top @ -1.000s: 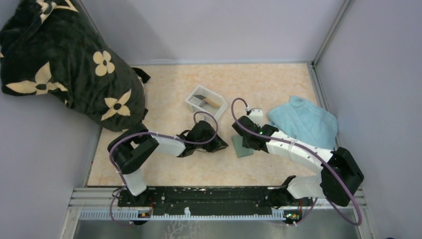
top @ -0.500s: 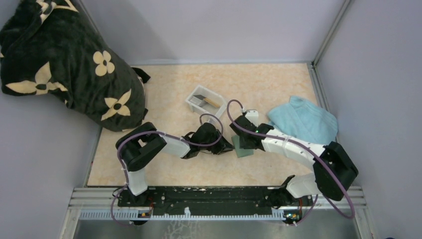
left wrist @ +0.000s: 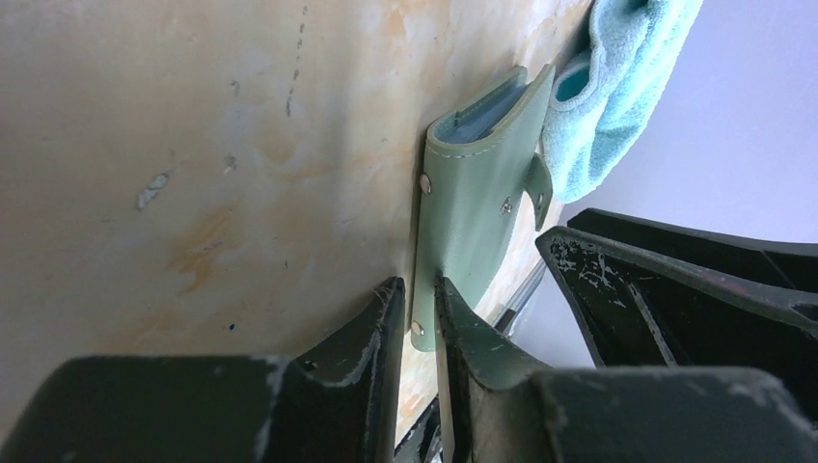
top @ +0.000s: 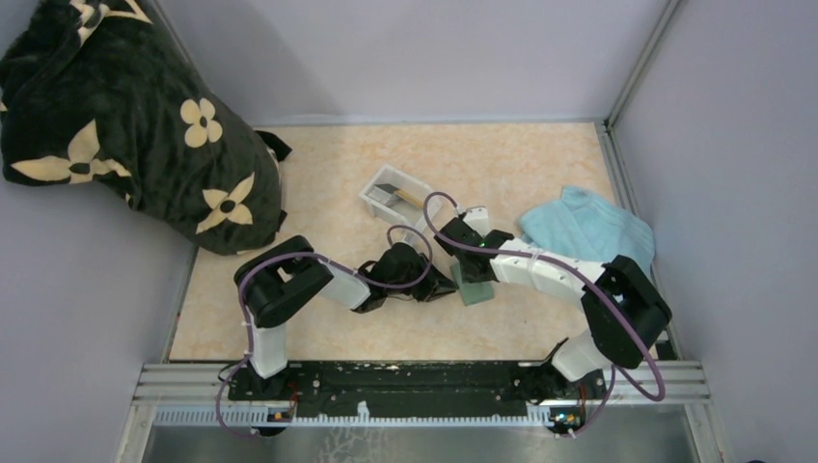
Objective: Put the credit cards into the card holder
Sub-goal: Close the card holder at the center of the board.
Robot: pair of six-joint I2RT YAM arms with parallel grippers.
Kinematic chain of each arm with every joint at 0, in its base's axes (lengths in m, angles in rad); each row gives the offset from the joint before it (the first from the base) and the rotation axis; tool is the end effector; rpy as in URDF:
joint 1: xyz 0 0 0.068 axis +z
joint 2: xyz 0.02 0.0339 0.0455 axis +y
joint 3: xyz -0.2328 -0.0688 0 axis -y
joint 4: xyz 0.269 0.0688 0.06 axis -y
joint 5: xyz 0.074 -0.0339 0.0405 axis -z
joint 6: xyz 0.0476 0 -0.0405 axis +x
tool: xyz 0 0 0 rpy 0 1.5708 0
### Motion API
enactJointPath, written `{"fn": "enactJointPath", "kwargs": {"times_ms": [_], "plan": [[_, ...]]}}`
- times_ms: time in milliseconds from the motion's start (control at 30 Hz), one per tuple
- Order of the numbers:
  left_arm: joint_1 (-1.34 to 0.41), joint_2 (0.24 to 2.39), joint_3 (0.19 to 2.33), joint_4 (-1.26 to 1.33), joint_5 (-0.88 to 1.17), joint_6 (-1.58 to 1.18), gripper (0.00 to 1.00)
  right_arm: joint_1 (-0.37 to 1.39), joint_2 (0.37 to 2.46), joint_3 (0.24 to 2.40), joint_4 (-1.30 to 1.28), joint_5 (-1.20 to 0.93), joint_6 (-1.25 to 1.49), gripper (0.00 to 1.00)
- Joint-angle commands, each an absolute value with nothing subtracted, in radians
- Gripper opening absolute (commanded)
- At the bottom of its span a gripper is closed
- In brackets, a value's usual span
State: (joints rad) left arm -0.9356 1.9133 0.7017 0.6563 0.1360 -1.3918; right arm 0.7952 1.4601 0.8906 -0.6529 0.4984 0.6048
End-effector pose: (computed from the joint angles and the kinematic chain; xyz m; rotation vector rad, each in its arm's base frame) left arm 0.2036 -0.2871 0.0382 -0.4773 2.4786 -1.3567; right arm 0.2212 0.1931 0.1415 -0.1288 2.5520 -0.2075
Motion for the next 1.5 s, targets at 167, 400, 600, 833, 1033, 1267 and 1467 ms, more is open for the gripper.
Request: {"fn": "enactJointPath", "kwargs": {"times_ms": [167, 400, 600, 833, 1033, 1267, 1467], "plan": [[-0.945, 1.981, 0.655, 0.583, 0.112, -1.400, 0.26, 0.790, 1.515, 0.961, -0.670, 0.572, 0.550, 0.35], [-0.948, 1.984, 0.655, 0.587, 0.107, -1.407, 0.26, 0.790, 1.530, 0.948, -0.663, 0.575, 0.536, 0.31], [-0.949, 1.991, 0.659, 0.586, 0.106, -1.410, 0.26, 0.790, 1.525, 0.941, -0.661, 0.580, 0.524, 0.19], [-0.950, 1.992, 0.662, 0.585, 0.104, -1.410, 0.26, 0.789, 1.523, 0.936, -0.668, 0.578, 0.523, 0.12], [-0.950, 1.995, 0.668, 0.584, 0.104, -1.408, 0.26, 0.788, 1.511, 0.936, -0.681, 0.578, 0.524, 0.08], [-0.950, 2.002, 0.678, 0.583, 0.105, -1.407, 0.26, 0.790, 1.497, 0.945, -0.689, 0.536, 0.517, 0.02], [-0.950, 2.005, 0.692, 0.578, 0.104, -1.404, 0.26, 0.799, 1.512, 0.951, -0.684, 0.489, 0.509, 0.04]]}}
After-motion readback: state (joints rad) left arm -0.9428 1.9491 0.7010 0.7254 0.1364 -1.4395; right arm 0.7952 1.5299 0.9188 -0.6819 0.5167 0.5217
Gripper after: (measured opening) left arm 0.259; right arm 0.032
